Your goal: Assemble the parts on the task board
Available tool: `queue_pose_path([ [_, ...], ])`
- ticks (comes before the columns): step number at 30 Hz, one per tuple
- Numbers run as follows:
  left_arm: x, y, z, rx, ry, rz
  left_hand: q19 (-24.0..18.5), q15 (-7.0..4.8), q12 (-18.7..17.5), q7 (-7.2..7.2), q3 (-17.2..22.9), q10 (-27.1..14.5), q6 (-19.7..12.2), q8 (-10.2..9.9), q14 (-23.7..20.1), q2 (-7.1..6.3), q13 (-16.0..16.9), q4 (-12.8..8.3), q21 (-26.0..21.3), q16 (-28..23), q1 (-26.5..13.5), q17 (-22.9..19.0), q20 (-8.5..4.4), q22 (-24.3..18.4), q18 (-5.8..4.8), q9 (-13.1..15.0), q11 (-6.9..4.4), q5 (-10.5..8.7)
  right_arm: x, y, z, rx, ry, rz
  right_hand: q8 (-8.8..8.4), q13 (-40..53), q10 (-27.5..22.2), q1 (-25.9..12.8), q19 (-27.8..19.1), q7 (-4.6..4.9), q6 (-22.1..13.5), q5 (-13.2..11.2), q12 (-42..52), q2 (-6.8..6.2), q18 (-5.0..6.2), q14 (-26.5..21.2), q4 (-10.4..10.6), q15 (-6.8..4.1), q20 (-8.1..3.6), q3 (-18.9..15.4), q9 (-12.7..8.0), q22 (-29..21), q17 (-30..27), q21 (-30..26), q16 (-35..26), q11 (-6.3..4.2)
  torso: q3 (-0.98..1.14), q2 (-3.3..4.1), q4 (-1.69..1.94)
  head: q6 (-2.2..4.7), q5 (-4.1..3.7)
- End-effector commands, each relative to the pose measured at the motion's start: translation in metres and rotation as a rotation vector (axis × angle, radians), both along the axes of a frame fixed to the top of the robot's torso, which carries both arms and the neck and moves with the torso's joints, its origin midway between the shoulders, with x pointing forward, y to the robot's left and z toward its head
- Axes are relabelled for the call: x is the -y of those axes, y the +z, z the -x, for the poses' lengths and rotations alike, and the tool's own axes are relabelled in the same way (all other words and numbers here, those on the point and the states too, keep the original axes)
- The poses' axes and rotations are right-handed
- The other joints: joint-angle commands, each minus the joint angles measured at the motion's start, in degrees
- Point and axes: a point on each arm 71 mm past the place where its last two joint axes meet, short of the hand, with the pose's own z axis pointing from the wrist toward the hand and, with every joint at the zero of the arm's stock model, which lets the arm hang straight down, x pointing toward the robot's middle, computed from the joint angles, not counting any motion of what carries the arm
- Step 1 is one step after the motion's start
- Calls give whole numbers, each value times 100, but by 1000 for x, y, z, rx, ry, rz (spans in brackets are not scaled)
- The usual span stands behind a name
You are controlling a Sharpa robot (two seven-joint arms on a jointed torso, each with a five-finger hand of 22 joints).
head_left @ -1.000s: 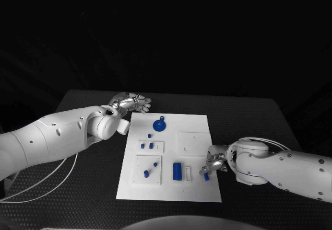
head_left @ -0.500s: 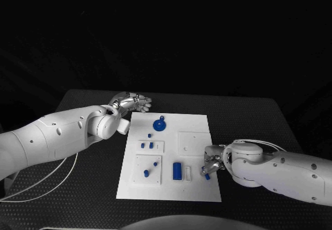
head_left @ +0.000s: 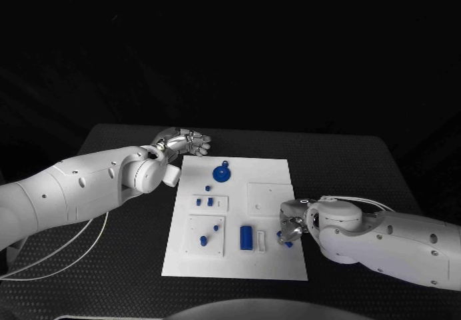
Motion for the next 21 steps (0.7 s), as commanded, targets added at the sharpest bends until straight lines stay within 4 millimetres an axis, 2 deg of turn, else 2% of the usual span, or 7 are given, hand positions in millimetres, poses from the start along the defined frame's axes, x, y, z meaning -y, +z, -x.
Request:
queue_pose_path([
  [1,2,1,1,0,-16,11,-30,14,8,-14,-4,-41,-34,38,41,-15,-5,31,-24,-36,-54,10,17,7,85,-9,-8,4,11,-23,16,-159,-96,-32,-898,199,-3,-47,16,12,58,204,-37,149,91,18,66,8,65,133,-81,-19,-22,40,3,-16,0,0,1,11,14],
  [3,2,1,0,-1,-14,10,-30,14,8,-14,-4,-41,-34,38,41,-15,-5,32,-24,-36,-55,11,17,7,85,-9,-8,4,13,-22,17,-208,-151,-86,-911,185,-7,-123,16,10,66,363,-59,190,91,14,51,7,68,179,-92,-28,-42,54,-10,-13,1,0,1,14,19],
  [7,2,1,1,-1,-17,11,-31,14,8,-14,-5,-41,-35,39,41,-16,-5,32,-24,-39,-55,13,17,8,85,-9,-8,5,14,-15,13,-268,-249,-195,-922,166,-15,-212,16,12,68,432,-89,241,91,7,48,5,71,192,-100,-39,-59,65,-23,-10,-5,-2,5,29,26],
  [13,3,1,1,-2,-19,11,-31,14,8,-14,-4,-41,-35,39,41,-16,-5,32,-25,-40,-55,14,17,8,85,-9,-8,5,10,-5,9,-323,-361,-316,-927,161,-17,-259,16,13,69,438,-96,245,91,4,50,3,72,187,-103,-43,-67,69,-28,-8,-6,-1,2,32,25],
  [21,3,1,1,-2,-20,9,-32,14,9,-15,-3,-41,-33,40,40,-16,-5,32,-25,-43,-52,17,17,9,86,-9,-9,6,3,-3,12,-376,-417,-371,-933,159,-17,-427,21,14,77,438,-100,255,91,6,99,-5,75,129,-109,-55,-71,78,-30,-9,-5,2,4,24,18],
])
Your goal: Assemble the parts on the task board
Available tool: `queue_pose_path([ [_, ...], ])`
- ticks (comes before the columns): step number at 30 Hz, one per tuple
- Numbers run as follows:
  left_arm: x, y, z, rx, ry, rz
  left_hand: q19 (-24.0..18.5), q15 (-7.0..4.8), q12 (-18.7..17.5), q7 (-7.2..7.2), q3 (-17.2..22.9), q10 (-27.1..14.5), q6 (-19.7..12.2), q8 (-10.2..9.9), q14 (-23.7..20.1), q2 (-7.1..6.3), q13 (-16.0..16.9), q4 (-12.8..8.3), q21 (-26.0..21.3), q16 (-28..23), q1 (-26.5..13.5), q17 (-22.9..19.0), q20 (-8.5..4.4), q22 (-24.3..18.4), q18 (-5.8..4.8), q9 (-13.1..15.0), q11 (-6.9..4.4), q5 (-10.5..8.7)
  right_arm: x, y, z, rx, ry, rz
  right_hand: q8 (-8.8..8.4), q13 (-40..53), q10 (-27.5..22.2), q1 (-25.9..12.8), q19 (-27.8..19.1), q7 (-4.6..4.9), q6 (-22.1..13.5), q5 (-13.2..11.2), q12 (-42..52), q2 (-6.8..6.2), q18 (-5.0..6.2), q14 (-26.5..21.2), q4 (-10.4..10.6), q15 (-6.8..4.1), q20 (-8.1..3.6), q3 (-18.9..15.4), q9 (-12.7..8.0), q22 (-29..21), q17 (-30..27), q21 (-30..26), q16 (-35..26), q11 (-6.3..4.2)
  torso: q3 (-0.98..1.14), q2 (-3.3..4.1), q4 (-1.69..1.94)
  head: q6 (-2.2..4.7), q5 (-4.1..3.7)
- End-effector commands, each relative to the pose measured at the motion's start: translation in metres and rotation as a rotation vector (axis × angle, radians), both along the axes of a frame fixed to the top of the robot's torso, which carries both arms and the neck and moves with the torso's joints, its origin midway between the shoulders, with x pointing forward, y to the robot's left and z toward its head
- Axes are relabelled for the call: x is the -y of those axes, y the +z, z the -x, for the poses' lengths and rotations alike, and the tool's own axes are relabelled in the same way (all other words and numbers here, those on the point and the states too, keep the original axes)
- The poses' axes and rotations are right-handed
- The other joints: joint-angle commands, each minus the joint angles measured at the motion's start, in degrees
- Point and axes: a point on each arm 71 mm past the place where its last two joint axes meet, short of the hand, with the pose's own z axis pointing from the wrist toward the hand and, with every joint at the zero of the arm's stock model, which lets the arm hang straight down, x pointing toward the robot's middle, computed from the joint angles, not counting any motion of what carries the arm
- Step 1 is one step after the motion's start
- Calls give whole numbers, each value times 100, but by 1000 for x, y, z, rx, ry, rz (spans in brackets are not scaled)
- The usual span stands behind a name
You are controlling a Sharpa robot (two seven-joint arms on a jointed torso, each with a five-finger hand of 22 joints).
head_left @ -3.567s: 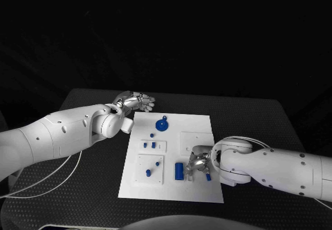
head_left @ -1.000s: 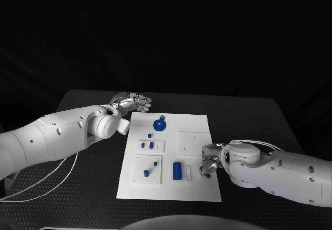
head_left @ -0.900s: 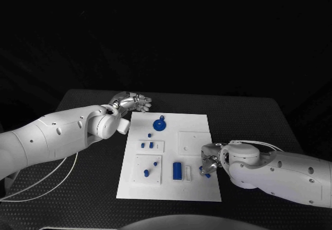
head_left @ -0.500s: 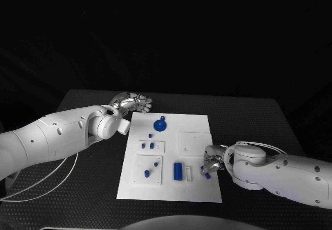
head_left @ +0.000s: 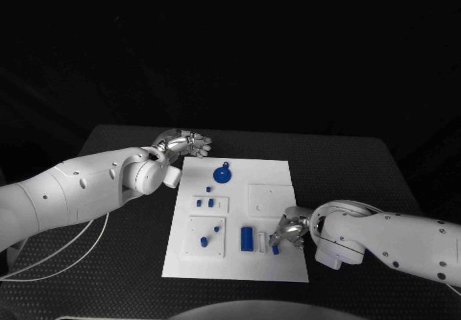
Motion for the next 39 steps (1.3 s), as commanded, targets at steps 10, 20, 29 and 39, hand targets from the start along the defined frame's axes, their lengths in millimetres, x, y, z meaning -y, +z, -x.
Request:
queue_pose_path([
  [10,3,1,1,0,-21,10,-35,15,11,-16,-3,-39,-30,24,38,-19,-6,32,-26,-28,-51,12,17,9,86,-9,-10,6,-9,1,4,-49,-96,-82,10,149,19,-123,-8,8,45,-31,-41,-40,26,3,-2,-36,38,-45,6,-14,-15,26,-36,-12,8,2,-3,-15,-3],
  [20,3,1,1,-2,-23,9,-36,16,12,-17,-3,-37,-29,26,38,-20,-6,33,-27,-34,-50,18,18,11,85,-8,-10,5,-15,1,2,-26,-88,-87,6,150,20,-156,-5,7,48,-45,-40,-56,26,1,5,-41,33,-51,3,-21,-21,29,-40,-14,7,7,-4,-28,2],
  [29,3,1,1,-2,-24,9,-38,17,12,-17,-5,-38,-29,27,38,-21,-7,36,-28,-40,-54,24,19,12,84,-9,-10,4,-19,-1,-1,-31,-70,-79,3,146,18,-173,-4,6,48,-59,-46,-72,26,-2,8,-44,30,-53,1,-26,-27,31,-45,-16,5,2,1,-45,16],
  [39,3,1,1,-6,-27,9,-39,18,12,-17,-6,-38,-30,28,38,-21,-7,40,-29,-45,-57,29,20,14,84,-9,-10,4,-23,-3,0,-45,-42,-71,-3,144,16,-187,-6,6,45,-87,-51,-92,26,-12,8,-47,26,-57,-3,-31,-38,32,-55,-16,4,1,-4,-62,27],
])
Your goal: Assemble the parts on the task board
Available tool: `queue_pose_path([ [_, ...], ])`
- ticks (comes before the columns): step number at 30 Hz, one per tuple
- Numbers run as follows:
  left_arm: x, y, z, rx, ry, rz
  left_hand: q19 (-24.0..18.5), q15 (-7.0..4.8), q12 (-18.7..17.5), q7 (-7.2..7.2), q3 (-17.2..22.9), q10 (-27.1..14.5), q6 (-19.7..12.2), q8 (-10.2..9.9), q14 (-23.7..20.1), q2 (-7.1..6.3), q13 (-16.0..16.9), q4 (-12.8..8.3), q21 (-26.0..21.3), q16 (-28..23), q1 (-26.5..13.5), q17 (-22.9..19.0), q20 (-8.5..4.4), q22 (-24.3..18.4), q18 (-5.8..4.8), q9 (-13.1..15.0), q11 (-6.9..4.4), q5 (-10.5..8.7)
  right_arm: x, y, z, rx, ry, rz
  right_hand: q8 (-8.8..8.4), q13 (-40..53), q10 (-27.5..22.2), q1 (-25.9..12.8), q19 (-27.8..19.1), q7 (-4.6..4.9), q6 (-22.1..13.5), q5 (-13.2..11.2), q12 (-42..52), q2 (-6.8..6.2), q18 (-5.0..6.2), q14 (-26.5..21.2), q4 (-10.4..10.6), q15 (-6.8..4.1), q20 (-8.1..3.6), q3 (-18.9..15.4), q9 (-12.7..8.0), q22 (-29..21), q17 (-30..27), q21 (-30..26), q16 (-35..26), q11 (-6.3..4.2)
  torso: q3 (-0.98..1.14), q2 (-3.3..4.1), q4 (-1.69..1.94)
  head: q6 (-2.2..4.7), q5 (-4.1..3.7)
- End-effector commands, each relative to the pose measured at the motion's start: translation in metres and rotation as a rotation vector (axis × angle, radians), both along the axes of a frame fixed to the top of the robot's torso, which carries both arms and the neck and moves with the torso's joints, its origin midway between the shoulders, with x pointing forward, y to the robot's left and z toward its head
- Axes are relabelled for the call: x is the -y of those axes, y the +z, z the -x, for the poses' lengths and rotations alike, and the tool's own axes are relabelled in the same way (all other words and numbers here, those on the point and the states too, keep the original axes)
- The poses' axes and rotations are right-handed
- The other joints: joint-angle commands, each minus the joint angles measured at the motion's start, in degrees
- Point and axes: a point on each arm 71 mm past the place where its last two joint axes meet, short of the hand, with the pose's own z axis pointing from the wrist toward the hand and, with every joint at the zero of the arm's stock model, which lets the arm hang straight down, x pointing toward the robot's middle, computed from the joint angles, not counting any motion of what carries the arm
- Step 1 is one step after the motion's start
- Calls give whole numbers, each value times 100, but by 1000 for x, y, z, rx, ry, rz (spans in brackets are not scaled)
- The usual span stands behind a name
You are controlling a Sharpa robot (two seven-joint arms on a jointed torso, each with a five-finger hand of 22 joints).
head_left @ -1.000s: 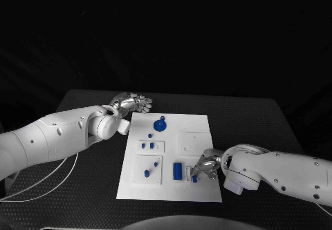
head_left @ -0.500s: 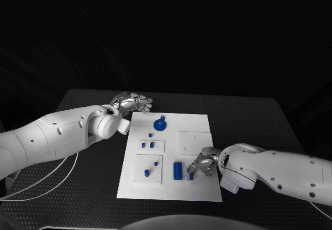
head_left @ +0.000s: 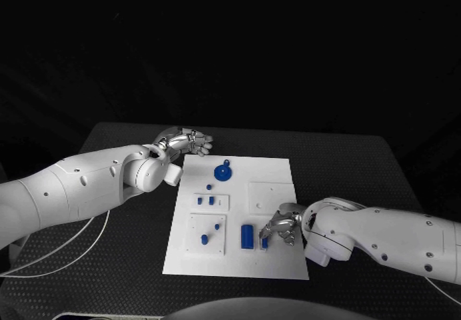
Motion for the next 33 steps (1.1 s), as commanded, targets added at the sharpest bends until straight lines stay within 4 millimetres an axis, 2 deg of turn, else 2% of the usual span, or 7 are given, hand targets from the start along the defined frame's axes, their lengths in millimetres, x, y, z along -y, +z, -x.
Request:
queue_pose_path([
  [1,3,1,1,0,-20,9,-40,18,12,-16,-6,-38,-30,26,38,-22,-8,41,-29,-24,-58,9,20,9,84,-9,-10,4,-5,-2,3,-7,44,4,-39,144,12,-56,-6,9,41,-40,-34,-5,42,-13,3,-48,25,-30,-15,-9,-13,32,-39,-16,1,0,-1,-5,8],
  [10,3,1,1,-1,-21,8,-41,19,12,-16,-8,-41,-31,26,38,-21,-9,50,-30,-32,-67,16,21,11,83,-10,-9,3,-6,-2,3,-6,64,14,-53,130,-3,-111,-19,13,27,-14,-61,-77,42,-38,-16,-49,23,-102,-20,-22,-32,38,-57,-8,1,0,-3,-10,15],
  [16,3,1,1,-1,-22,8,-43,20,12,-16,-8,-41,-32,27,37,-20,-9,52,-31,-36,-68,19,22,11,83,-10,-9,3,-7,-3,4,-3,78,18,-62,119,-19,-152,-28,18,18,-10,-85,-181,42,-55,-26,-48,22,-191,-22,-35,-43,43,-66,-7,1,-3,-3,-20,20],
  [22,3,1,1,-2,-22,8,-43,20,12,-16,-8,-42,-33,27,37,-21,-10,53,-32,-38,-68,22,22,12,83,-11,-9,3,-7,-2,4,4,88,23,-72,104,-37,-208,-32,21,4,-5,-114,-335,42,-74,44,-49,21,-292,-21,-55,-58,46,-78,-5,2,-2,-3,-24,26],
  [33,3,1,1,-3,-23,8,-45,20,11,-16,-8,-43,-34,27,37,-23,-10,54,-33,-42,-68,25,22,13,83,-11,-8,3,-7,-2,3,17,88,16,-84,94,-54,-209,-35,23,-14,-105,-139,-463,42,-101,160,-52,13,-326,-22,-81,-82,44,-99,-4,0,-2,-3,-21,24],
])
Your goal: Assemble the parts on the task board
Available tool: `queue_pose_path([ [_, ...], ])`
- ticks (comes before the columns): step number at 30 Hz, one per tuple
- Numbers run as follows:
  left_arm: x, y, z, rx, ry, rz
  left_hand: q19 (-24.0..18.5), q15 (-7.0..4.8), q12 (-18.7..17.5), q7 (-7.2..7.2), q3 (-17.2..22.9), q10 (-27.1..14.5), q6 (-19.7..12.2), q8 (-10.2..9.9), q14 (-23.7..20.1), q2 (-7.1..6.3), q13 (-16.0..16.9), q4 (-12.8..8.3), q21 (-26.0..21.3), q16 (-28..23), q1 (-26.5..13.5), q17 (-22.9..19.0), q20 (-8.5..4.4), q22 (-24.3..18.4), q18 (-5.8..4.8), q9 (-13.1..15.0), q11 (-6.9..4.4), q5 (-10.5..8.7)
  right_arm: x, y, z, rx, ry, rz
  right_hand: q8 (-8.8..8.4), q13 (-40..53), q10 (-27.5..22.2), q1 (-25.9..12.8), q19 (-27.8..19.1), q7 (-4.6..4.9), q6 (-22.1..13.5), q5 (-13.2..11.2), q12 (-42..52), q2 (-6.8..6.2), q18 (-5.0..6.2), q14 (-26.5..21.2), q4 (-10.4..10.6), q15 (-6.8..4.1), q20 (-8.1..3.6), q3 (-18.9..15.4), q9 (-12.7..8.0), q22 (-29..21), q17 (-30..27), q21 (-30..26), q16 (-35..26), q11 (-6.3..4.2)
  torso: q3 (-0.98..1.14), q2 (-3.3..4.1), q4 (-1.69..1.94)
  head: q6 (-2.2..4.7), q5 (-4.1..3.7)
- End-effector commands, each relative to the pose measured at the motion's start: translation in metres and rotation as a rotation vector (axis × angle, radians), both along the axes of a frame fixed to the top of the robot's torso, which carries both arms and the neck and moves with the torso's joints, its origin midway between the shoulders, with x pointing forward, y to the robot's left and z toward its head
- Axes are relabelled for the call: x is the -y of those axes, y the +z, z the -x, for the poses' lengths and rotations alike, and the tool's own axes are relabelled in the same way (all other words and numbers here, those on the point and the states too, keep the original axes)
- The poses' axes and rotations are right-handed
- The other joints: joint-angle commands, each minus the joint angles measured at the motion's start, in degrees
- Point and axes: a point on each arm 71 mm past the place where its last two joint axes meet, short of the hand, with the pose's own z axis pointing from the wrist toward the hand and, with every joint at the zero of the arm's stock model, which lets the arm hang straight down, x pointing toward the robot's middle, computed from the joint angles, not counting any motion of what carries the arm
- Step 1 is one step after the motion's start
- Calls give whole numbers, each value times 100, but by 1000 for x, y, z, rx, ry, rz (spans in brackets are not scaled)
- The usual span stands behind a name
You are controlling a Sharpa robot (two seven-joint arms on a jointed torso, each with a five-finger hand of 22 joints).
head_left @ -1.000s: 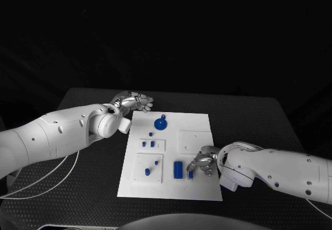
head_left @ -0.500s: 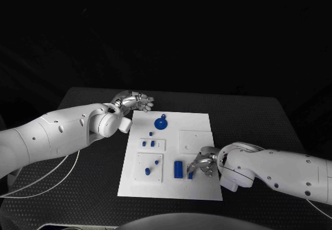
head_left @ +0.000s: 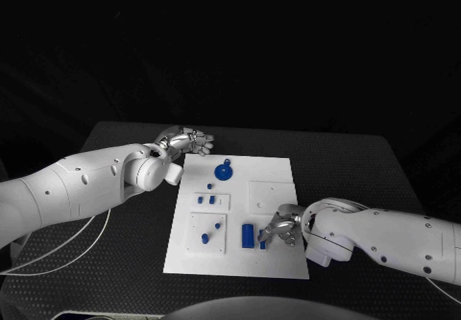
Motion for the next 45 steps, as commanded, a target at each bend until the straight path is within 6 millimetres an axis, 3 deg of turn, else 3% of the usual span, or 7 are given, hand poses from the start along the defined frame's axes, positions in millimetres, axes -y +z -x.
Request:
queue_pose_path([
  [1,2,1,0,2,-17,8,-24,20,11,-16,6,-43,-35,27,36,0,-6,40,-33,-20,-46,9,1,9,82,-7,-8,3,-4,1,2,10,35,-15,-6,92,-57,10,-35,23,-16,-44,-37,-85,82,-48,77,-19,12,3,3,-14,-12,22,-36,-3,0,0,2,0,3],
  [9,3,1,0,0,-19,7,-27,22,10,-15,5,-45,-37,27,34,-2,-7,44,-35,-26,-49,13,2,10,81,-8,-7,2,0,2,-1,39,28,-17,-8,94,-58,1,-33,21,-17,-115,-39,-140,82,-47,231,-23,6,9,6,-37,-13,26,-33,-4,0,1,2,22,9],
  [16,3,1,1,-1,-19,6,-28,22,10,-15,6,-47,-38,27,33,-1,-7,47,-36,-30,-52,17,3,11,81,-8,-7,2,0,1,-3,47,37,-11,-10,98,-58,84,-57,11,-10,-430,-39,151,82,-54,361,-34,-21,211,11,-68,-17,31,-33,-17,-1,1,1,21,8],
  [25,3,1,1,-2,-21,6,-30,23,10,-14,7,-47,-40,27,33,-1,-8,49,-37,-35,-51,21,3,12,81,-9,-7,2,0,-5,-8,73,53,28,14,121,-38,334,-118,7,9,-430,-5,786,82,-72,-48,-30,-15,449,42,-61,1,70,-8,-18,4,7,0,16,12],
  [31,2,1,1,-3,-20,5,-31,23,10,-14,7,-48,-40,27,32,-1,-8,51,-38,-38,-50,24,4,13,81,-9,-7,2,2,-9,-8,66,57,46,19,114,-31,385,-123,4,25,-430,-13,874,82,-75,-204,-27,0,594,45,-66,-4,90,-4,-21,7,6,3,-4,21],
  [40,3,1,0,-1,-21,5,-33,24,10,-14,7,-48,-41,28,32,-3,-8,53,-39,-44,-50,29,4,14,81,-9,-6,2,6,-9,-7,63,46,32,18,105,-30,324,-122,7,32,-431,-25,825,82,-79,-227,-22,17,610,40,-73,-15,100,-9,-17,0,-3,-3,13,12],
  [45,2,1,0,1,-17,4,-33,24,10,-14,7,-49,-42,28,32,-4,-9,54,-39,-46,-51,32,5,15,81,-10,-6,1,14,-10,-4,-5,20,-8,-13,77,-50,13,-107,23,16,-402,-72,314,82,-92,-140,-9,49,414,4,-94,-67,113,-47,0,4,-10,-1,57,-3],
])
